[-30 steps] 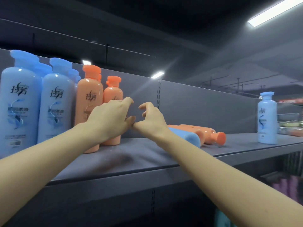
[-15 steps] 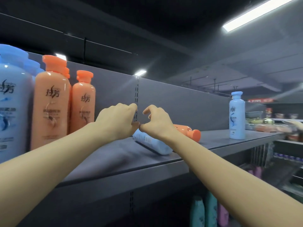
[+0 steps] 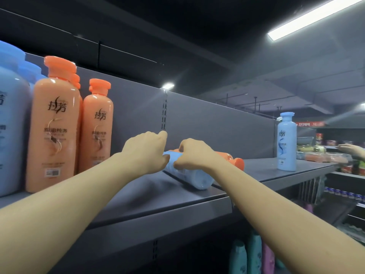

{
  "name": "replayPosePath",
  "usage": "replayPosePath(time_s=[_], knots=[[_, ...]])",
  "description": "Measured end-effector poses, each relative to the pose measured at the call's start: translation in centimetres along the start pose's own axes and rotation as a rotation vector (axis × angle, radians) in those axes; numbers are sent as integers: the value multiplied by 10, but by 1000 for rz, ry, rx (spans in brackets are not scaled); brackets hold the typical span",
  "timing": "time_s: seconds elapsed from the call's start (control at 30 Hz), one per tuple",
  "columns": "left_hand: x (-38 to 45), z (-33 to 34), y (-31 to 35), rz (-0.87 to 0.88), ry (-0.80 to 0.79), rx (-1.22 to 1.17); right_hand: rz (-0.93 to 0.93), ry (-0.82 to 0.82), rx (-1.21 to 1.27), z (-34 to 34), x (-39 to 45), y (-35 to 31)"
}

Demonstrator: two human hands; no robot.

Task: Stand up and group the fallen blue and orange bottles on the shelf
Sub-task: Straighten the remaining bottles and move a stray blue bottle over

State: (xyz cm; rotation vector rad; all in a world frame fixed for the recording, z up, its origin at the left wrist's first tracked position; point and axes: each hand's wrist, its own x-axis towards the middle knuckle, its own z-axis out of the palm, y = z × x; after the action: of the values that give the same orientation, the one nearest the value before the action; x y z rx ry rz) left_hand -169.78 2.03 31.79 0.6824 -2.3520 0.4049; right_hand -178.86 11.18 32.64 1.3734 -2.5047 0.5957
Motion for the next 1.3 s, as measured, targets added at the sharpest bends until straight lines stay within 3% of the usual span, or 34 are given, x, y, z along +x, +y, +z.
replayPosePath(time_s=[0.5, 1.1, 1.3], knots=[[-8, -2, -4, -59, -113, 58, 63, -101, -565, 15, 9, -27], [-11, -7, -12, -140, -145, 33, 30, -85, -637, 23, 7, -27], [-13, -9, -9, -146, -161, 42, 6, -27, -560, 23, 5, -25]])
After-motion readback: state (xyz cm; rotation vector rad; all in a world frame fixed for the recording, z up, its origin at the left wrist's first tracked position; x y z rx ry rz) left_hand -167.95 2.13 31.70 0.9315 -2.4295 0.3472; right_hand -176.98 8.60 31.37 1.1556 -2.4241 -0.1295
